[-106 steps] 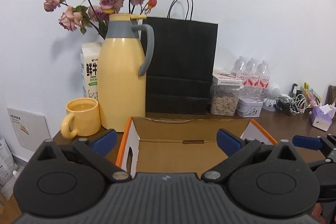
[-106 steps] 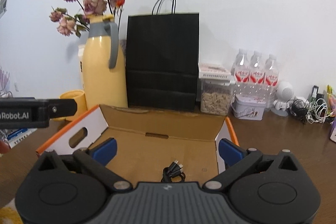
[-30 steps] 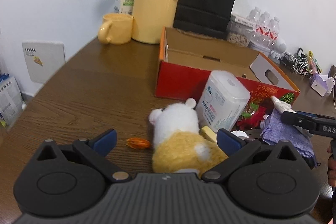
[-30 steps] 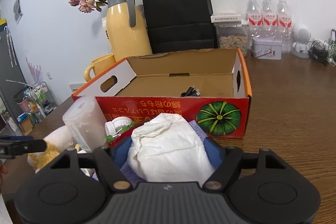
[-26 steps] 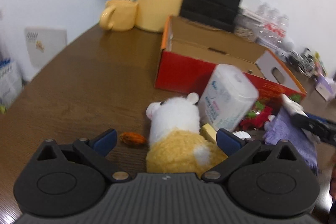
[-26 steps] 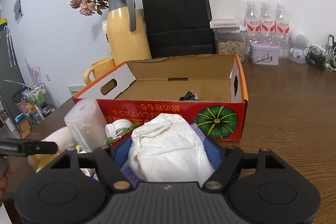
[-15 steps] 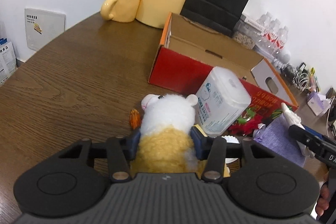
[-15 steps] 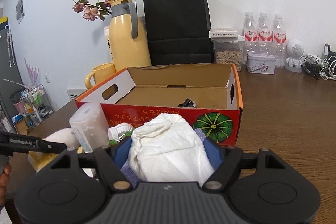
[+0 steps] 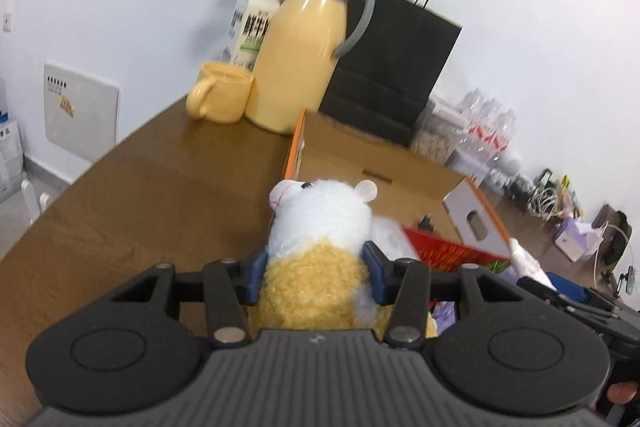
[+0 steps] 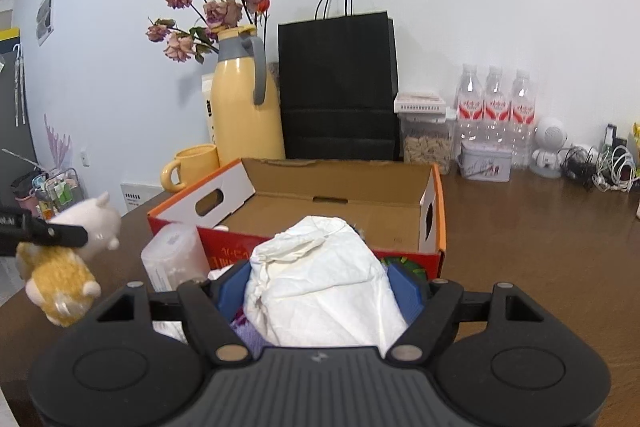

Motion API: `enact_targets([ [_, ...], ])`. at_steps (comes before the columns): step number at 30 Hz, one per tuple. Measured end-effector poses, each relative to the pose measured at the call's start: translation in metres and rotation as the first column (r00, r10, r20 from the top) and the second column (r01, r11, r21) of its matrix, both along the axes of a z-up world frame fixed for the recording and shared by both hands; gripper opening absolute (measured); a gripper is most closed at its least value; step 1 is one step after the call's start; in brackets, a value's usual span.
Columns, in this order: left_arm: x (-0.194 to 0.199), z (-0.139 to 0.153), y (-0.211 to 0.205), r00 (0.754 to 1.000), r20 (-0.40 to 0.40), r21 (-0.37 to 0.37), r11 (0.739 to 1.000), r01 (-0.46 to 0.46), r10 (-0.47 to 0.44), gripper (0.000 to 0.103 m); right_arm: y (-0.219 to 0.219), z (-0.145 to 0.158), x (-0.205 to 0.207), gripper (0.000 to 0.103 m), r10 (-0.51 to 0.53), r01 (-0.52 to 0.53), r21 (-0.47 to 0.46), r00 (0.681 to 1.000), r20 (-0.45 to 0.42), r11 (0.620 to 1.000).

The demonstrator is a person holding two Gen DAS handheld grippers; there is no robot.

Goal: Organize objects
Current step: 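Lift the plush toy into the box and open the left gripper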

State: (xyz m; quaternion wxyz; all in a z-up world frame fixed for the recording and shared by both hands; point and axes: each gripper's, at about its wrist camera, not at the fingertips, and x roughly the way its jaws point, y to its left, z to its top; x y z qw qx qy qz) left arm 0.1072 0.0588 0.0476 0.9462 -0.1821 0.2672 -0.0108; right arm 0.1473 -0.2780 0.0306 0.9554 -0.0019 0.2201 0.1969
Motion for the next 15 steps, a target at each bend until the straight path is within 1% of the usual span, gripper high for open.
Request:
enact_targets([
  [9,0.027,0.038,-0.016,0.994,0.102,0.023,0.999,0.028,-0.031,0.049,0.007,0.018,0.013,0.074,0.003,-0.003,-0.003,0.999,0.045,1.0],
  [12,0.04,0.043,-0.021,0.992,0.115,0.018,0.999,0.04,-0.042,0.049,0.009,0.021,0.02,0.074,-0.003,0.003,-0.006,0.998,0.056,1.0],
  [15,0.049,0.042,-0.025,0.992,0.112,0.011,0.998,0.056,-0.057,0.049,0.01,0.02,0.025,0.074,-0.019,0.02,-0.027,0.998,0.066,0.999],
])
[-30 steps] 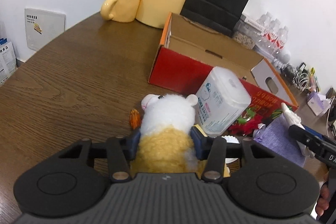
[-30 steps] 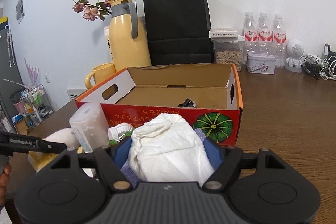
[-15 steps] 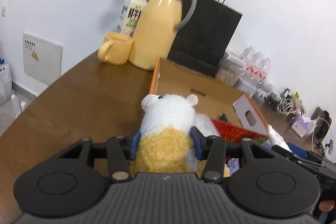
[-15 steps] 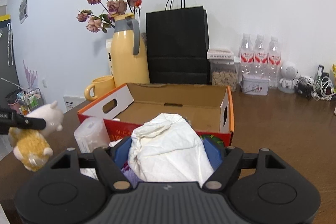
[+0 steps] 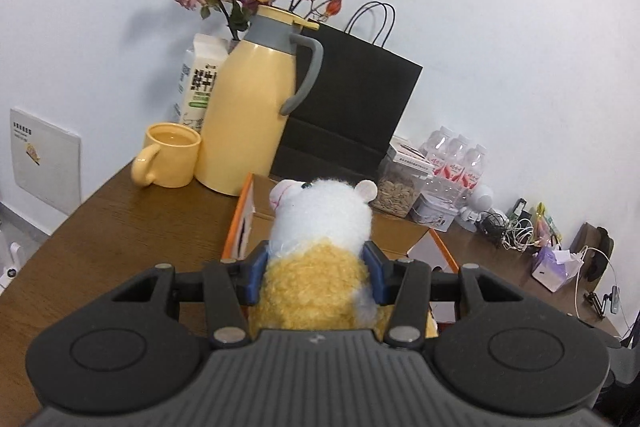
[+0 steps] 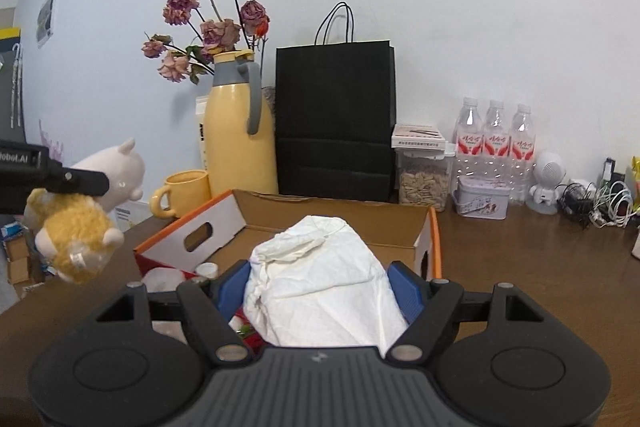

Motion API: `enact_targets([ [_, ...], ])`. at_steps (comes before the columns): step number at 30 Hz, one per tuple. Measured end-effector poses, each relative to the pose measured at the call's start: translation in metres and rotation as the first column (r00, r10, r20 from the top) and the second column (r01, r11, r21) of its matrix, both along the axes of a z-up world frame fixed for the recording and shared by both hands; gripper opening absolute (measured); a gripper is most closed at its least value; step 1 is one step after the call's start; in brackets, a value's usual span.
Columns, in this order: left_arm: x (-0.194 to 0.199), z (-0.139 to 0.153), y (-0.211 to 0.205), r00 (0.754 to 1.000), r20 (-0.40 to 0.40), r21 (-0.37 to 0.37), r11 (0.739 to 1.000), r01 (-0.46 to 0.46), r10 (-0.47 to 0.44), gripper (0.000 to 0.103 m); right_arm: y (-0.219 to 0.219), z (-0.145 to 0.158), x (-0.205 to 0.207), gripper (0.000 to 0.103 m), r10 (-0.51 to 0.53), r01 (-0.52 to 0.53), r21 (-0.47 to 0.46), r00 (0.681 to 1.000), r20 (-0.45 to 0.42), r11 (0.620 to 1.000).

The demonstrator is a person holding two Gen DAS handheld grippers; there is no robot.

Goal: Organize objects
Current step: 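Lift the plush toy into the box and open the left gripper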

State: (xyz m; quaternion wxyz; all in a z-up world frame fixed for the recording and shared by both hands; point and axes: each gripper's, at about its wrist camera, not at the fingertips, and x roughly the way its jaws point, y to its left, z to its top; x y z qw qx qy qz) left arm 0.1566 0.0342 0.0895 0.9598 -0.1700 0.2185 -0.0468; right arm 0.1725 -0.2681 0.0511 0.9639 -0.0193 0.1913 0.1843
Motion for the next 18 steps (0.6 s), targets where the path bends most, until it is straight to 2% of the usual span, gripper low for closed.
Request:
enact_targets([
  [10,0.025,-0.01,-0.002,1.0,-0.026,-0.013,1.0,0.002,-0.002,0.049,-0.003,-0.006,0.016,0.074,-0.021,0.021,-0.022,1.0,-0.004,1.0],
  [18,0.073,-0.004,0.0,0.999,-0.029,-0.04,0.998,-0.04,0.039,0.049,0.007,-0.002,0.056,0.074,-0.033,0.033,-0.012,0.999,-0.003,0.999],
])
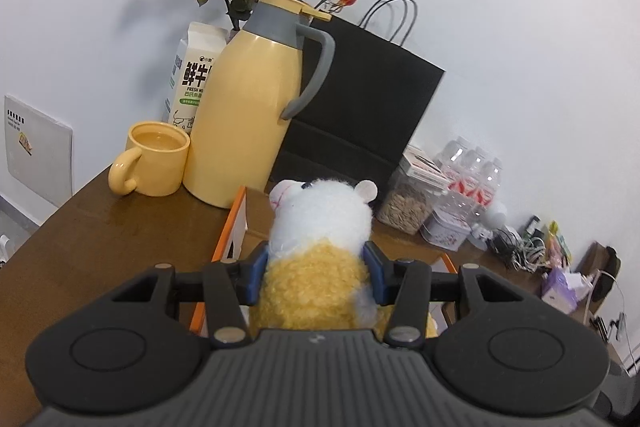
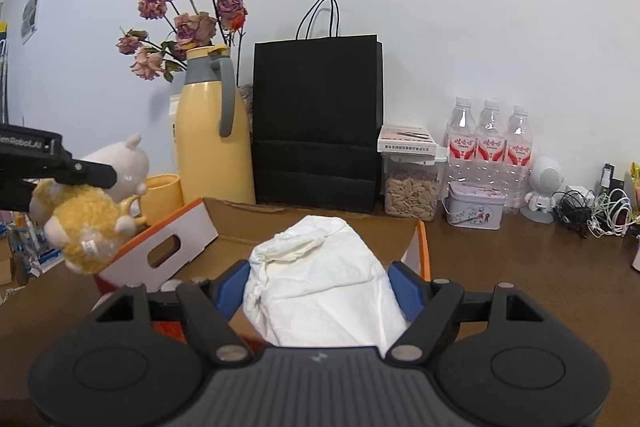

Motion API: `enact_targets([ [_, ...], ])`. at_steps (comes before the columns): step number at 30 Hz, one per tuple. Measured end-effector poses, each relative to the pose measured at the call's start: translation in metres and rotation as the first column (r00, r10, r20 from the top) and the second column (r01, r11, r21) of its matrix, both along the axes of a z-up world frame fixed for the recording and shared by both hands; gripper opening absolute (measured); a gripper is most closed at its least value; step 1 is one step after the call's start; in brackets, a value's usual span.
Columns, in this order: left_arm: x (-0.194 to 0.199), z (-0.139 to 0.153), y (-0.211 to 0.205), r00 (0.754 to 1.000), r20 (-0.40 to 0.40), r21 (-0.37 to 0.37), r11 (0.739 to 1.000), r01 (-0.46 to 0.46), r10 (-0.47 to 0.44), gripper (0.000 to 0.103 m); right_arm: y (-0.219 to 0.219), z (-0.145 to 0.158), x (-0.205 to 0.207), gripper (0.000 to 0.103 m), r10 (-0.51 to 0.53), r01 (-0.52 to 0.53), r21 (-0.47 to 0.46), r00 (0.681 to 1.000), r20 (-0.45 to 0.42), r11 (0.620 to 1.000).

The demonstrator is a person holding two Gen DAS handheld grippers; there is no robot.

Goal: Organize objects
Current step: 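Lift the plush toy into the box and open the left gripper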

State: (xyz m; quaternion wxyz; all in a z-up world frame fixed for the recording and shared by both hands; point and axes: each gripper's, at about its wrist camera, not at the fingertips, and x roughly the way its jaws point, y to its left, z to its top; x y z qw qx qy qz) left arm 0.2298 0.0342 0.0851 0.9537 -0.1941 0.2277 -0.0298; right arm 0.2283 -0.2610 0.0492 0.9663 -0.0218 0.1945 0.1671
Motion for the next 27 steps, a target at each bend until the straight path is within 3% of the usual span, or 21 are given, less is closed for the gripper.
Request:
enact_targets([
  [11,0.082,-0.037,-0.001,0.994,-0.111,-0.008,1.0,0.004,-0.005,0.049,0.022,-0.024,0.07,0.075,-0.012,0.009,-0.042,0.998,-0.069,0.999],
  [20,0.102,-0.057,-0.007,0.983,-0.177,0.018,0.999,0.045,-0.041,0.053,0.021,-0.053,0.089,0.077,-0.02,0.013,-0.047,0.989,-0.145,0.999],
  [21,0.101,-0.057,-0.009,0.983,-0.178,0.026,0.999,0.047,-0.041,0.056,0.021,-0.055,0.088,0.084,-0.024,0.017,-0.052,0.989,-0.148,0.998],
  [22,0.1,-0.056,-0.011,0.984,-0.17,0.035,0.998,0.054,-0.047,0.074,0.021,-0.055,0.088,0.088,-0.027,0.018,-0.058,0.988,-0.15,0.998],
  [23,0.098,-0.055,-0.013,0.986,-0.161,0.046,0.997,0.059,-0.05,0.1,0.022,-0.055,0.086,0.096,-0.03,0.022,-0.061,0.989,-0.146,0.998],
  [24,0.095,-0.053,-0.016,0.988,-0.144,0.063,0.996,0.059,-0.049,0.103,0.021,-0.055,0.085,0.101,-0.036,0.027,-0.062,0.99,-0.139,0.998],
  [27,0.089,-0.048,-0.024,0.992,-0.115,0.108,0.992,0.064,-0.051,0.103,0.02,-0.051,0.08,0.102,-0.042,0.035,-0.058,0.992,-0.122,0.998],
])
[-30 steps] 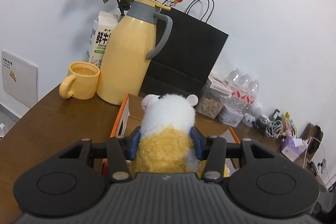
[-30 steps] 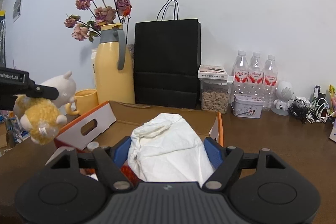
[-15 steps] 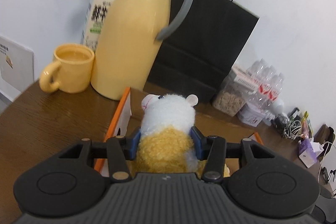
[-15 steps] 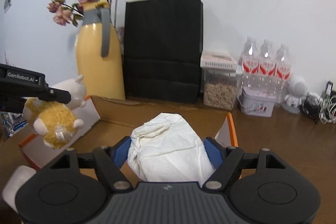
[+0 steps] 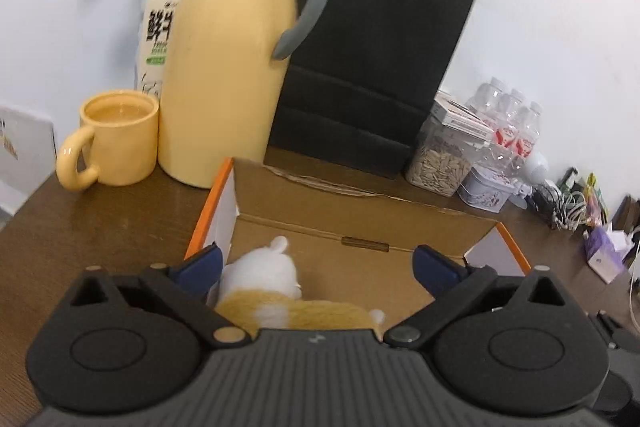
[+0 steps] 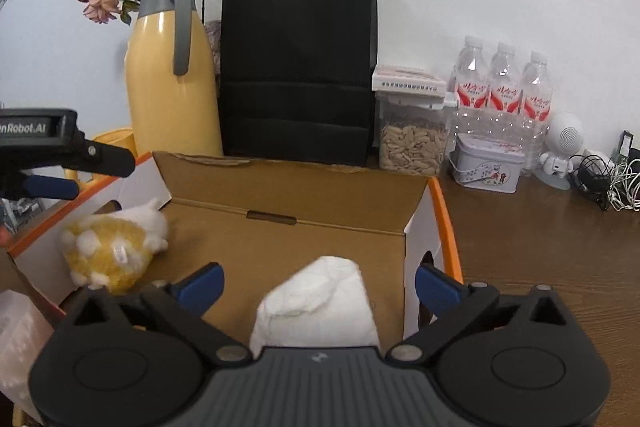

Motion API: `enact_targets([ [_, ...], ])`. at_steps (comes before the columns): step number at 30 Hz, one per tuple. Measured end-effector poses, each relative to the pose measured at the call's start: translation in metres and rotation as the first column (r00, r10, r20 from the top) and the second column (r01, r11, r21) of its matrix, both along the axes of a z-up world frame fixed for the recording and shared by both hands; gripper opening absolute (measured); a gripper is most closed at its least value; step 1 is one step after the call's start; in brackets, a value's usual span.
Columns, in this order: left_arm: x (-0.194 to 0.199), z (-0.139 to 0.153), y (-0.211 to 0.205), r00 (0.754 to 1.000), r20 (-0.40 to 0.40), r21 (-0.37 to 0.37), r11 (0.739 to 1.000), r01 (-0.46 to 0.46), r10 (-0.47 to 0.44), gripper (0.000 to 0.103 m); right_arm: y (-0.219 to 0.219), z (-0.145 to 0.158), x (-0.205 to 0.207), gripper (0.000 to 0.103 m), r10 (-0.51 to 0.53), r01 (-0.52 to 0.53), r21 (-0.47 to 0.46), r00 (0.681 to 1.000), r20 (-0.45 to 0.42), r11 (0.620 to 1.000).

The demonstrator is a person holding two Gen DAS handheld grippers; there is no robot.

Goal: Organize objects
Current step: 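Lift the plush toy into the box and open the left gripper, then grasp the crinkled plastic bag with the left gripper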

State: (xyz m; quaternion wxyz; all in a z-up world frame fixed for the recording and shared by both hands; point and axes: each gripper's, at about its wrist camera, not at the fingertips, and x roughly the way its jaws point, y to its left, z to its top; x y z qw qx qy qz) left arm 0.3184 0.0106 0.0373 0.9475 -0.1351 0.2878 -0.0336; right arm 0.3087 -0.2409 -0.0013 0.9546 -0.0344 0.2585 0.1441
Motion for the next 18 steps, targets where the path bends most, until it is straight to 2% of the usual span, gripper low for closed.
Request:
enact_targets([
  [8,-0.011,0.012,-0.005,0.999,0.033,0.03,1.0,-0.002,0.001,0.103,-0.002,0.01,-0.01,0.103,0.005,-0.005,0.012,1.0,0.022,1.0],
  [14,-0.029,0.033,-0.005,0.99,0.141,0.043,0.999,-0.016,0.01,0.103,-0.004,0.026,-0.028,0.103,0.011,-0.012,0.024,0.997,0.079,1.0],
  [18,-0.042,0.049,-0.007,0.983,0.182,0.04,0.999,-0.027,0.02,0.103,-0.005,0.038,-0.039,0.103,0.008,-0.012,0.031,0.994,0.108,0.999],
])
